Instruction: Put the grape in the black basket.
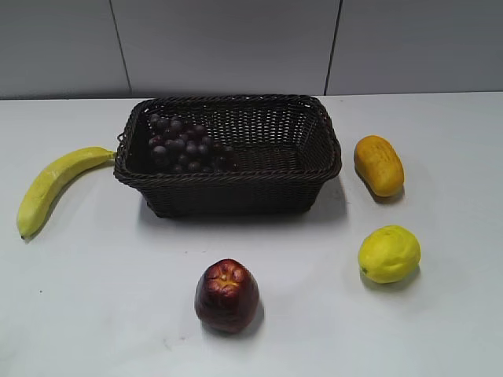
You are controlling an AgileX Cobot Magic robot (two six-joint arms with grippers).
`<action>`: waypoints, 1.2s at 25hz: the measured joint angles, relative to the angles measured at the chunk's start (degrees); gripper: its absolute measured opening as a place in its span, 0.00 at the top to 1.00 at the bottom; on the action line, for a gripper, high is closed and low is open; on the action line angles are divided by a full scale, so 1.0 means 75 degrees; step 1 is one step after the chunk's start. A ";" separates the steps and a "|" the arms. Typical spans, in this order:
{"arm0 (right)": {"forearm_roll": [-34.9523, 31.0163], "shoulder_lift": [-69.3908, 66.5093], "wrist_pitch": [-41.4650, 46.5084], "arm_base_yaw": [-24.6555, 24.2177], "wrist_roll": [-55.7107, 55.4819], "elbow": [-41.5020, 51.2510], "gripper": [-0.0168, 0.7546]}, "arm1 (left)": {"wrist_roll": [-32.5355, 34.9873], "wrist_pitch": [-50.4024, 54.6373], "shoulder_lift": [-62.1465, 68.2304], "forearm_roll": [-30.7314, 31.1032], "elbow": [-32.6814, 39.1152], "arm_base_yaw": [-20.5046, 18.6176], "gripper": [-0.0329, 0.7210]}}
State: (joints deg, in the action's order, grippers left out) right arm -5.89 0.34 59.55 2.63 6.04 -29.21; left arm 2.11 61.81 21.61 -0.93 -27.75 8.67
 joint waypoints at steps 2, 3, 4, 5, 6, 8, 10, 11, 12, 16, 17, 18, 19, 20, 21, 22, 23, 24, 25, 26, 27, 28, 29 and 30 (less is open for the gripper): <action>0.0000 0.0000 0.0000 0.0000 0.0000 0.0000 0.26 | 0.0018 0.0000 -0.0010 0.0000 0.0000 0.0000 0.24; 0.0000 0.0000 0.0000 0.0000 0.0000 0.0000 0.26 | 0.0026 0.0000 -0.0009 -0.0007 0.0000 0.0000 0.24; 0.0000 0.0000 0.0000 0.0000 0.0000 0.0000 0.26 | 0.0026 0.0000 -0.0009 -0.0013 0.0000 0.0000 0.24; 0.0000 0.0000 0.0000 0.0000 0.0000 0.0000 0.26 | 0.0026 0.0000 -0.0009 -0.0013 0.0000 0.0000 0.24; 0.0000 0.0000 0.0000 0.0000 0.0000 0.0000 0.26 | 0.0026 0.0000 -0.0009 -0.0013 0.0000 0.0000 0.24; 0.0000 0.0000 0.0000 0.0000 0.0000 0.0000 0.26 | 0.0026 0.0000 -0.0009 -0.0013 0.0000 0.0000 0.24; 0.0000 0.0000 0.0000 0.0000 0.0000 0.0000 0.26 | 0.0026 0.0000 -0.0020 -0.0013 0.0000 0.0000 0.24; 0.0000 0.0000 0.0000 0.0000 0.0000 0.0000 0.26 | 0.0026 0.0000 -0.0055 -0.0013 0.0000 -0.0002 0.24; 0.0000 0.0000 0.0000 0.0000 0.0000 0.0000 0.26 | 0.0026 -0.0007 -0.0110 -0.0013 0.0000 -0.0017 0.24; 0.0000 0.0000 0.0000 0.0000 0.0000 0.0000 0.26 | 0.0026 -0.0007 -0.0721 -0.0015 0.0000 -0.0261 0.25; 0.0000 0.0000 0.0000 0.0000 0.0000 0.0000 0.26 | 0.0026 -0.0007 -0.0948 -0.0015 0.0000 -0.0364 0.26; 0.0000 0.0000 0.0000 0.0000 0.0000 0.0000 0.26 | 0.0026 -0.0007 -0.1175 -0.0015 0.0000 -0.0460 0.27; 0.0000 0.0000 0.0000 0.0000 0.0000 0.0000 0.26 | 0.0026 -0.0007 -0.1374 -0.0015 0.0000 -0.0574 0.27; 0.0000 0.0000 0.0000 0.0000 0.0000 0.0000 0.26 | 0.0026 -0.0007 -0.1604 -0.0015 0.0000 -0.0687 0.28; 0.0000 0.0000 0.0000 0.0000 0.0000 0.0000 0.26 | 0.0026 -0.0007 -0.1818 -0.0015 0.0000 -0.0796 0.29; 0.0000 0.0000 0.0000 0.0000 0.0000 0.0000 0.26 | 0.0026 -0.0007 -0.2028 -0.0015 0.0000 -0.0876 0.30; 0.0000 0.0000 0.0000 0.0000 0.0000 0.0000 0.26 | 0.0026 -0.0007 -0.2202 -0.0015 0.0000 -0.0962 0.30; 0.0000 0.0000 0.0000 0.0000 0.0000 0.0000 0.26 | 0.0026 -0.0007 -0.2393 -0.0015 0.0000 -0.1031 0.31; 0.0000 0.0000 0.0000 0.0000 0.0000 0.0000 0.26 | 0.0026 -0.0007 -0.2565 -0.0015 0.0000 -0.1078 0.31; 0.0000 0.0000 0.0000 0.0000 0.0000 0.0000 0.26 | 0.0026 -0.0007 -0.2729 -0.0015 0.0000 -0.1111 0.31; 0.0000 0.0000 0.0000 0.0000 0.0000 0.0000 0.26 | 0.0026 -0.0001 -0.2832 -0.0015 0.0000 -0.1130 0.32; 0.0000 0.0000 0.0000 0.0000 0.0000 0.0000 0.26 | 0.0026 0.0007 -0.2881 -0.0015 0.0000 -0.1143 0.32; 0.0000 0.0000 0.0000 0.0000 0.0000 0.0000 0.26 | 0.0026 0.0007 -0.2909 -0.0015 0.0000 -0.1146 0.32; 0.0000 0.0000 0.0000 0.0000 0.0000 0.0000 0.26 | 0.0026 0.0007 -0.2916 -0.0015 0.0000 -0.1146 0.32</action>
State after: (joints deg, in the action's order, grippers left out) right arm -5.89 0.34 59.55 2.63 6.04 -29.21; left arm 2.30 61.86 -0.26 -1.04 -27.75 0.07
